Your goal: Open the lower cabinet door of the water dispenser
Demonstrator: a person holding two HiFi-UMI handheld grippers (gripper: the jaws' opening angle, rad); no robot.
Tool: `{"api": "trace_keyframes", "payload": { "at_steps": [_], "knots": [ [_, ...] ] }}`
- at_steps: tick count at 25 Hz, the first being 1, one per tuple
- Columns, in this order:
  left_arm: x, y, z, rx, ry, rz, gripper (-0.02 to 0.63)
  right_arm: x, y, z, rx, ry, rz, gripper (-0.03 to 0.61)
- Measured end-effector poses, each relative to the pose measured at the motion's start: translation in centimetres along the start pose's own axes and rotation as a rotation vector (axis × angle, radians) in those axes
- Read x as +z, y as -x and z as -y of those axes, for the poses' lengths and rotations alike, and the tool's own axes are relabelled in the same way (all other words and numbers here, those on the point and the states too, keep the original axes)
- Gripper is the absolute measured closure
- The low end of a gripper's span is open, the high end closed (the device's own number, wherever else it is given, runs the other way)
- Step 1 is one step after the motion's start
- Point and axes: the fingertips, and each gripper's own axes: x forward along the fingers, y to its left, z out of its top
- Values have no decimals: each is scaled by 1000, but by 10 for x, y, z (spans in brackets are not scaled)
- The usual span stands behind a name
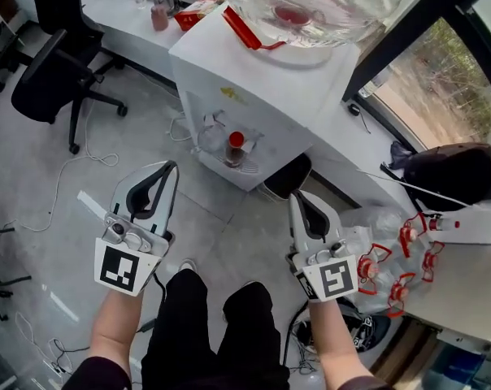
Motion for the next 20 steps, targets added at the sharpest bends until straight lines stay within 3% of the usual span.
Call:
{"api": "trace_keyframes", "payload": {
  "at_steps": [11, 16, 20],
  "knots": [
    [-127, 19, -3, -11, -74, 34, 606, -123, -28, 6, 3, -19, 91, 574],
    [-185, 24, -7, -2, -49, 69, 606, -165, -39, -8, 85, 8, 136, 574],
    [-231, 33, -3, -22, -52, 53, 606, -203, -48, -12, 99, 21, 151, 574]
  ]
}}
